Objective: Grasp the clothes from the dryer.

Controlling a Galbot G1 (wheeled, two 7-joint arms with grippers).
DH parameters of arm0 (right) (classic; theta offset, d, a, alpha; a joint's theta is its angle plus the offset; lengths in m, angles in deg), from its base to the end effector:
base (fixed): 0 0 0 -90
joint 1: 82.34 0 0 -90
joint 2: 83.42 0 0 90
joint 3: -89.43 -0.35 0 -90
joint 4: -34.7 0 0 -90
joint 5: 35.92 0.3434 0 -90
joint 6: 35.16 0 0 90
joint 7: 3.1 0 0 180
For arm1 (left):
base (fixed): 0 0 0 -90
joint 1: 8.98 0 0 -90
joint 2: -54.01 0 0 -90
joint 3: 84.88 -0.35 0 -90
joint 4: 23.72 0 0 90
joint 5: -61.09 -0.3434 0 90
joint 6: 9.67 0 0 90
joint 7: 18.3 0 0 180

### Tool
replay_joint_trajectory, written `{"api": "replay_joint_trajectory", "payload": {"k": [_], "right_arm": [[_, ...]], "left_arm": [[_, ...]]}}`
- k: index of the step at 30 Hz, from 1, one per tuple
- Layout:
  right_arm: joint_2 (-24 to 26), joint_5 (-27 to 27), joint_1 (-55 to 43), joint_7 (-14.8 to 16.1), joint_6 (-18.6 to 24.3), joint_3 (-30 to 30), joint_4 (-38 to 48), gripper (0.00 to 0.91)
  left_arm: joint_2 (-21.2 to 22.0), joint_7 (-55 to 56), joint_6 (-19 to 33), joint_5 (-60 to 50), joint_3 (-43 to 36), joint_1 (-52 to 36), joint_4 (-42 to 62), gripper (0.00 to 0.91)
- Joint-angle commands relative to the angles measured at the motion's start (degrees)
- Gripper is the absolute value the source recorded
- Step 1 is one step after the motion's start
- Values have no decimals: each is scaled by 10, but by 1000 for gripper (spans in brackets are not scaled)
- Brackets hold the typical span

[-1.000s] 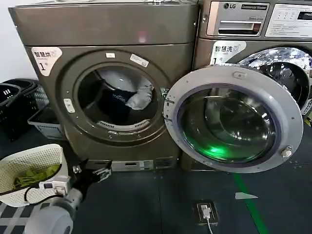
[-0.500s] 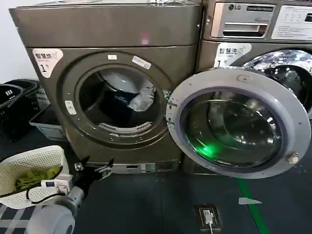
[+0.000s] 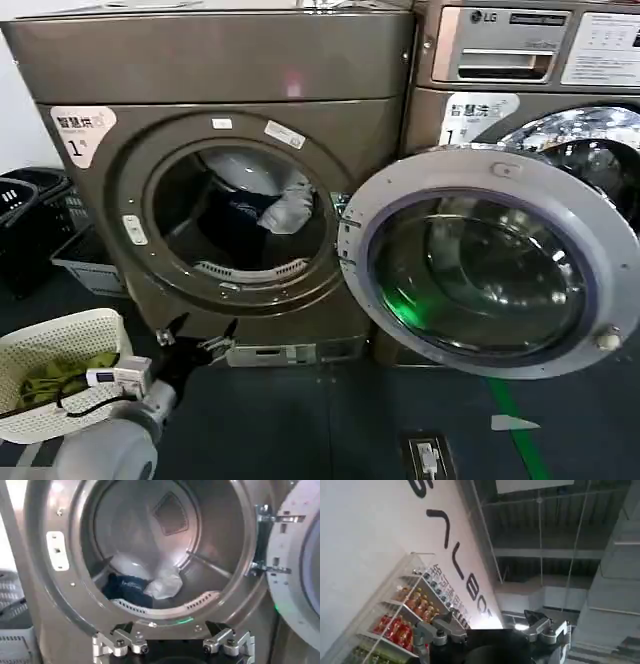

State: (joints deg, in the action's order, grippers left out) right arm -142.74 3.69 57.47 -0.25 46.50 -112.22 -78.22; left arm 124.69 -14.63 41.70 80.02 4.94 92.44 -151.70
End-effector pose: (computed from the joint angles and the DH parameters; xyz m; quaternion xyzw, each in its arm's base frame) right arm -0.1028 -0.3632 0.0659 0.4980 0.7747 -0.3304 0.2066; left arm 0.2393 0.0451 -0.1821 -0.0727 -0.9895 -0.0319 0.1209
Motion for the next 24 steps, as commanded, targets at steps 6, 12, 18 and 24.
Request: {"api": "replay_joint_trajectory", "payload": {"k": [6, 12, 18, 24], "right_arm": [[-2, 1, 1, 2, 2, -5, 3, 907], [-4, 3, 1, 2, 3, -7, 4, 907], [-3, 8, 4, 3, 3, -11, 4, 907], [-3, 10, 8, 3, 3, -15, 3, 907]], "left_arm": [[0, -2, 2, 0, -1, -4, 2, 907], [-2, -2, 2, -1, -10, -12, 7, 907], [-4, -2, 4, -2, -14, -15, 11, 907], [-4, -2, 5, -2, -18, -20, 14, 907]]}}
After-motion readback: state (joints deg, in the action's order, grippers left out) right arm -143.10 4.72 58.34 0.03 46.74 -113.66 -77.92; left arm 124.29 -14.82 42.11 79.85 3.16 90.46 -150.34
